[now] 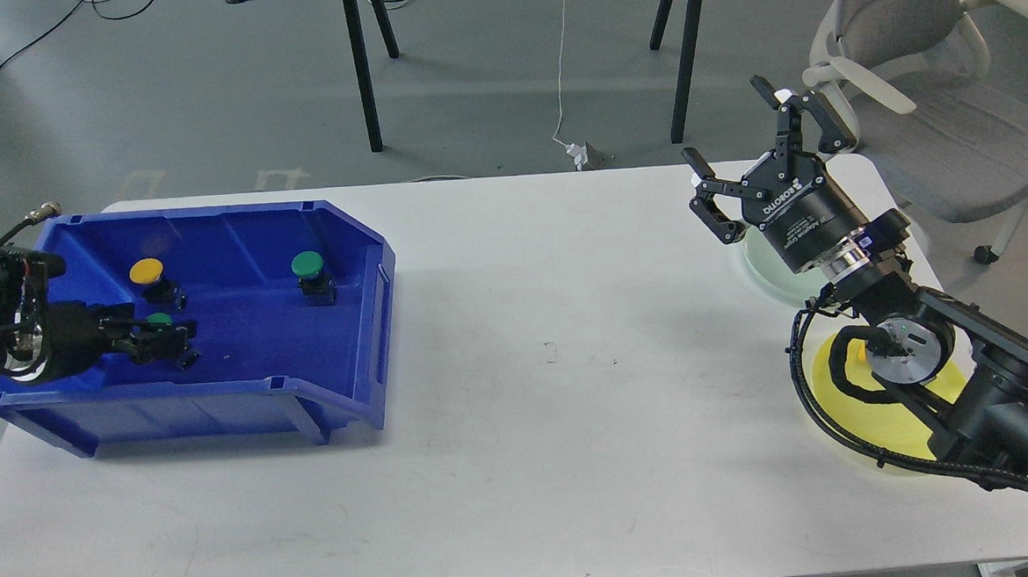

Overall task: Pass button and place on color plate
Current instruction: 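Reach into the blue bin and grasp a green button with the left gripper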

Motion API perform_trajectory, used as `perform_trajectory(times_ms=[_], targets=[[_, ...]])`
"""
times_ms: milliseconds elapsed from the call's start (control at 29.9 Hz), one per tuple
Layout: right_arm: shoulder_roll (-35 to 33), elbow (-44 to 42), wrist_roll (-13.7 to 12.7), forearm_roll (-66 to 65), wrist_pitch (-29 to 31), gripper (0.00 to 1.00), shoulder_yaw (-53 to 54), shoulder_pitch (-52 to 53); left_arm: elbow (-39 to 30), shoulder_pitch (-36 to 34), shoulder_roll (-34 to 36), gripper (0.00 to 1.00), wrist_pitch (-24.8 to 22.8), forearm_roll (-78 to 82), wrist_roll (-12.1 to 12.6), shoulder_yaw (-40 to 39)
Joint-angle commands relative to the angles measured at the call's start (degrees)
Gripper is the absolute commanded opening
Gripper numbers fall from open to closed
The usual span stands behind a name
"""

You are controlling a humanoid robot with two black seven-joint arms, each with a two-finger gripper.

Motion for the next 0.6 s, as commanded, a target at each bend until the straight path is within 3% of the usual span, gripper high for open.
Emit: perform_trajectory(times_ms=[0, 569], targets=[[0.01, 0.08, 0.0, 0.0, 0.0, 0.97, -0.01, -0.45, 0.01, 0.13, -0.24, 0.86, -0.43, 0.0, 0.0, 0.0], [-0.08, -0.01, 0.0, 0.0, 0.0, 0.97, 0.17, -0.54, 0.89, 0.13, -0.86, 0.74, -0.52, 0.0, 0.0, 0.0]])
